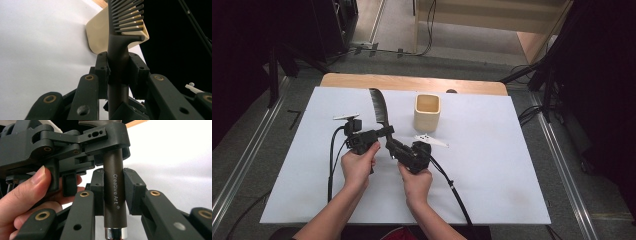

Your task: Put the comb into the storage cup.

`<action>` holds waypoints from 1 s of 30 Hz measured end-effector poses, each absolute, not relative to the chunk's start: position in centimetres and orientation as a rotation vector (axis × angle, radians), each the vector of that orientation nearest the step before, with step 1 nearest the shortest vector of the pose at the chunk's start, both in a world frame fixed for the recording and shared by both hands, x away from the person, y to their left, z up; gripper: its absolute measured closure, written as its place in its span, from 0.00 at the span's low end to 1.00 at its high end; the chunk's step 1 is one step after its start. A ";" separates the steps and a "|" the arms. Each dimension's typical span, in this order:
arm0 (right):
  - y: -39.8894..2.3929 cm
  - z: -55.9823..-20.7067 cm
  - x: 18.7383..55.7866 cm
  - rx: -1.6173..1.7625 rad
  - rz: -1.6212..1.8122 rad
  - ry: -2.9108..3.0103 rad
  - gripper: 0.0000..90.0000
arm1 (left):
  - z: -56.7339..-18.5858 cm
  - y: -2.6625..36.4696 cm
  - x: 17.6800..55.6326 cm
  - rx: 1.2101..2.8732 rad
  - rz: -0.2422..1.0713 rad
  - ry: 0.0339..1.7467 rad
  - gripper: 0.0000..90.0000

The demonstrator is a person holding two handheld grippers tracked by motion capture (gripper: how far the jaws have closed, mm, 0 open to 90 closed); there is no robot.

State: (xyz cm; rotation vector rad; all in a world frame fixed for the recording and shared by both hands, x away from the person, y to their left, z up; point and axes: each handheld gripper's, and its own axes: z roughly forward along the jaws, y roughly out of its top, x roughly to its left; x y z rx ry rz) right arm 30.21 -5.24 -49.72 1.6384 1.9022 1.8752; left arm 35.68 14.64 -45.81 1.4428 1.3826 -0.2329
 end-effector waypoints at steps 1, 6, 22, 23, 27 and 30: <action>-5.2 -49.7 30.2 1.629 1.867 1.904 0.73 | -45.8 14.6 35.7 1.449 -0.229 1.380 0.82; -4.8 -49.0 30.1 1.558 1.831 1.994 0.53 | -45.6 14.6 35.7 1.471 -0.204 1.370 0.82; -6.5 -47.6 29.1 1.381 1.629 2.235 0.39 | -44.5 14.7 35.7 1.532 -0.044 1.295 0.82; -6.5 -47.5 29.0 1.371 1.617 2.254 0.39 | -44.5 14.7 35.7 1.533 -0.032 1.283 0.82; -7.1 -47.4 28.8 1.324 1.571 2.315 0.39 | -44.2 14.6 35.5 1.536 0.013 1.262 0.82; -7.5 -47.4 28.8 1.303 1.547 2.347 0.39 | -44.1 14.5 35.5 1.557 0.046 1.240 0.82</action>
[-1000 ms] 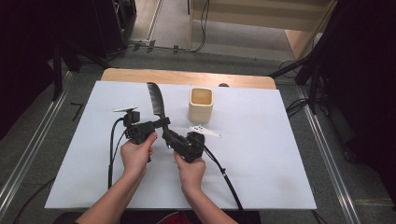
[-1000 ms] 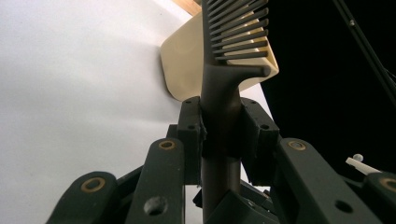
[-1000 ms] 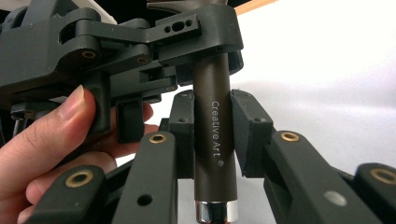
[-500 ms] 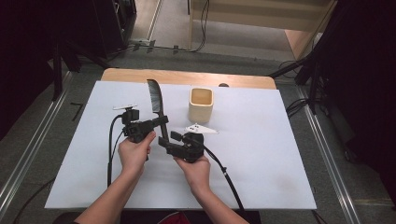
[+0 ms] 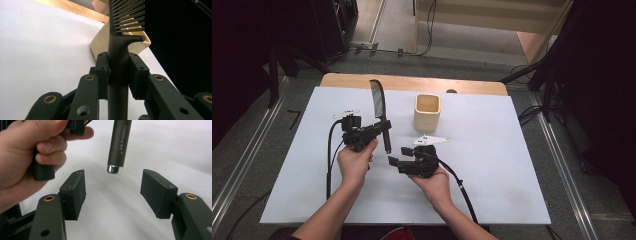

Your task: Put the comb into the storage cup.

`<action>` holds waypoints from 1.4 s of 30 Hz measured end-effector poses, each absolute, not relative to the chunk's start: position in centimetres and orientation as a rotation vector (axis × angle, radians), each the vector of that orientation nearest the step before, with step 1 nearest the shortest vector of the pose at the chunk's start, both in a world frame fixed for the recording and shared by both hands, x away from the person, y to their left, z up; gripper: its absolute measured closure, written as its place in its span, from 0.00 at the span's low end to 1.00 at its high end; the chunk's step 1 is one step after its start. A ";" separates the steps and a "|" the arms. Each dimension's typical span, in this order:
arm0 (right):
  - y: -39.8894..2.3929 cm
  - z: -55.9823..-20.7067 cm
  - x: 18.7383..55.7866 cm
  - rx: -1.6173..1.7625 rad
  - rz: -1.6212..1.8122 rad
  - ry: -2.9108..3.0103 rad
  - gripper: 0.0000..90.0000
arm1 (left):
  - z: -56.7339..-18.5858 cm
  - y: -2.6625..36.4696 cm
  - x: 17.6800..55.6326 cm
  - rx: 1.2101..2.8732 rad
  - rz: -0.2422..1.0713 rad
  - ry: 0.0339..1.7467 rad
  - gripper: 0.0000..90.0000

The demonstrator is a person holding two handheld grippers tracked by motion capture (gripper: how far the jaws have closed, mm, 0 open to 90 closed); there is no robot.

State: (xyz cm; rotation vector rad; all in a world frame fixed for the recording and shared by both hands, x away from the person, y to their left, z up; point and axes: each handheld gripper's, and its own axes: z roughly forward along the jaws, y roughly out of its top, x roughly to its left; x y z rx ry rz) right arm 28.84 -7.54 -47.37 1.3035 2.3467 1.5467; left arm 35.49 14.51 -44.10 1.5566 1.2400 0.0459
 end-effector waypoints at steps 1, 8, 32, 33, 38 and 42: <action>-7.7 -47.4 28.8 1.294 1.539 2.358 0.38 | -44.1 14.5 35.5 1.560 0.050 1.233 0.82; -9.1 -47.7 28.7 1.260 1.467 2.435 0.38 | -43.6 14.1 35.4 1.560 0.091 1.148 0.82; -14.3 -47.8 28.1 1.141 1.416 2.575 0.34 | -41.9 12.9 36.4 1.632 0.152 0.930 0.82; -14.5 -47.7 28.1 1.136 1.414 2.576 0.34 | -41.8 12.9 36.4 1.632 0.152 0.926 0.82; -15.6 -47.8 27.7 1.123 1.380 2.604 0.34 | -41.5 12.8 36.8 1.633 0.145 0.910 0.82; -17.0 -48.0 27.2 1.143 1.350 2.602 0.34 | -41.0 12.9 37.2 1.631 0.130 0.893 0.82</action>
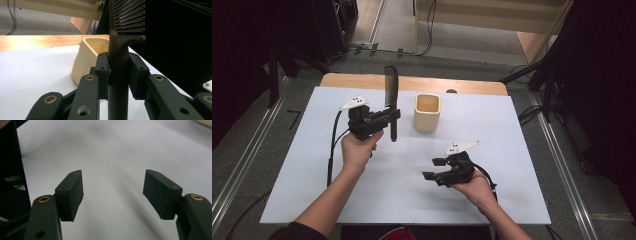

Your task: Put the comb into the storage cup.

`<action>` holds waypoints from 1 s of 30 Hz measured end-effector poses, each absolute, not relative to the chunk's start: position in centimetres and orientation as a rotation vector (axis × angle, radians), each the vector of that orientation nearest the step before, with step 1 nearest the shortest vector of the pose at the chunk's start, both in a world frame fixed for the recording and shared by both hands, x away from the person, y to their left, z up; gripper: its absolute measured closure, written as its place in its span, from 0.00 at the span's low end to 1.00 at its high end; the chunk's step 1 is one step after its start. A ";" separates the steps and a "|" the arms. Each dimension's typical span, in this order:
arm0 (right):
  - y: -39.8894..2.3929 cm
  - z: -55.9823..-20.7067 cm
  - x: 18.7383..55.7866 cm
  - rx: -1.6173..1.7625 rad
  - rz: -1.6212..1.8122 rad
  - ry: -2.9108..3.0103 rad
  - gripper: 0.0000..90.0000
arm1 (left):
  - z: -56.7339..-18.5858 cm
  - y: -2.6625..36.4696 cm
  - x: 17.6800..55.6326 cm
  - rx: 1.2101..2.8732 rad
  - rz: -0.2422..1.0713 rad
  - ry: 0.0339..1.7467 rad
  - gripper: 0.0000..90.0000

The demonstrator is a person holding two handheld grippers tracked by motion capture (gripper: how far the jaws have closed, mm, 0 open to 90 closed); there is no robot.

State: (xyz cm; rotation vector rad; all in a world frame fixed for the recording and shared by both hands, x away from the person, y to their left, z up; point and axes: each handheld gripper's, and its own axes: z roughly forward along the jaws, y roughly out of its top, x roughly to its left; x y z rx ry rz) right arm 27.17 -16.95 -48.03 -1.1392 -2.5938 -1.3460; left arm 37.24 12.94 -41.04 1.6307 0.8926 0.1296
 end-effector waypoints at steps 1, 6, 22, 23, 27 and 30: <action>-17.3 -48.1 27.0 -1.153 -1.339 -2.594 0.34 | -40.9 13.0 37.4 1.630 0.123 0.893 0.82; -18.7 -48.5 26.7 -1.185 -1.336 -2.581 0.34 | -40.4 12.8 38.0 1.646 0.116 0.862 0.82; -22.2 -48.4 25.2 -1.242 -1.335 -2.583 0.33 | -38.8 11.7 39.8 1.658 0.078 0.835 0.82; -22.3 -48.4 25.1 -1.249 -1.335 -2.578 0.33 | -38.6 11.5 39.9 1.656 0.089 0.828 0.82; -22.9 -48.5 24.8 -1.261 -1.330 -2.576 0.33 | -38.0 11.0 40.5 1.661 0.105 0.811 0.82; -23.2 -48.6 24.6 -1.261 -1.329 -2.576 0.33 | -37.7 10.6 41.0 1.658 0.101 0.805 0.82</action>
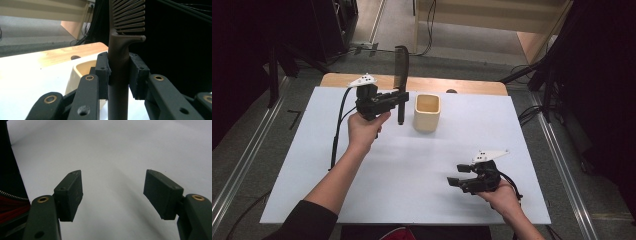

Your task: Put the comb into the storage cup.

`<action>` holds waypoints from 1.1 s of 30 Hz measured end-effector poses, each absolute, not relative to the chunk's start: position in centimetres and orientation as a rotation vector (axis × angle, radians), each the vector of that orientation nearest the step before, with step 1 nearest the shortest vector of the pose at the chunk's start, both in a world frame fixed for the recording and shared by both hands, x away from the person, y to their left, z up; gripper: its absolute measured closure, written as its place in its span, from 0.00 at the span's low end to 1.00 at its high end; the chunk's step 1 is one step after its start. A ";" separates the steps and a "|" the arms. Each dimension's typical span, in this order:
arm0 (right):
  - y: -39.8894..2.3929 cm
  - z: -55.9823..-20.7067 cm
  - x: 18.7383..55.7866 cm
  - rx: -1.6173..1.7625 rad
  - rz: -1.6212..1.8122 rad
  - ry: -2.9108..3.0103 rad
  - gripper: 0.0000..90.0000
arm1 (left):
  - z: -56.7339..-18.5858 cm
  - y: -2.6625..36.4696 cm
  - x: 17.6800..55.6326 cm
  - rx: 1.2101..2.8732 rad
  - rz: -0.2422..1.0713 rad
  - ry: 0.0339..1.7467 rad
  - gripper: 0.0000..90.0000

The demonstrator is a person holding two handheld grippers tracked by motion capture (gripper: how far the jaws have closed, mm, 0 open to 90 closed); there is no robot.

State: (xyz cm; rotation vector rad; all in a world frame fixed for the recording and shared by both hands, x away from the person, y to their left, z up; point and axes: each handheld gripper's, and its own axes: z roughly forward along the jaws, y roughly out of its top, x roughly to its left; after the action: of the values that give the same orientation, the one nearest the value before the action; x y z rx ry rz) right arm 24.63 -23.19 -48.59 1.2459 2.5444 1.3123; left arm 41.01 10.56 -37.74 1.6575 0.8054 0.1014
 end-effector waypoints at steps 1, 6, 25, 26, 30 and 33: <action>-23.3 -48.6 24.6 1.254 1.310 2.544 0.33 | -37.7 10.4 41.2 1.657 0.091 0.807 0.82; -23.7 -48.4 24.5 1.265 1.320 2.526 0.33 | -37.3 9.4 41.8 1.669 0.087 0.802 0.82; -24.2 -48.7 24.3 1.263 1.316 2.531 0.32 | -36.8 6.5 44.7 1.647 0.073 0.805 0.82; -24.2 -48.7 24.3 1.261 1.316 2.532 0.32 | -36.8 6.3 44.8 1.649 0.076 0.803 0.82; -24.3 -48.6 24.3 1.264 1.319 2.528 0.32 | -36.8 5.7 45.3 1.652 0.088 0.798 0.82; -24.4 -48.6 24.4 1.265 1.321 2.525 0.32 | -36.9 5.4 45.8 1.643 0.077 0.803 0.82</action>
State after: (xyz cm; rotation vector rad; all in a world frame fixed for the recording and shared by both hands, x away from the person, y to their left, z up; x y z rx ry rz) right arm 24.40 -24.37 -48.64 1.2647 2.5250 1.3210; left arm 45.77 5.39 -36.92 1.6429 0.8031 0.0767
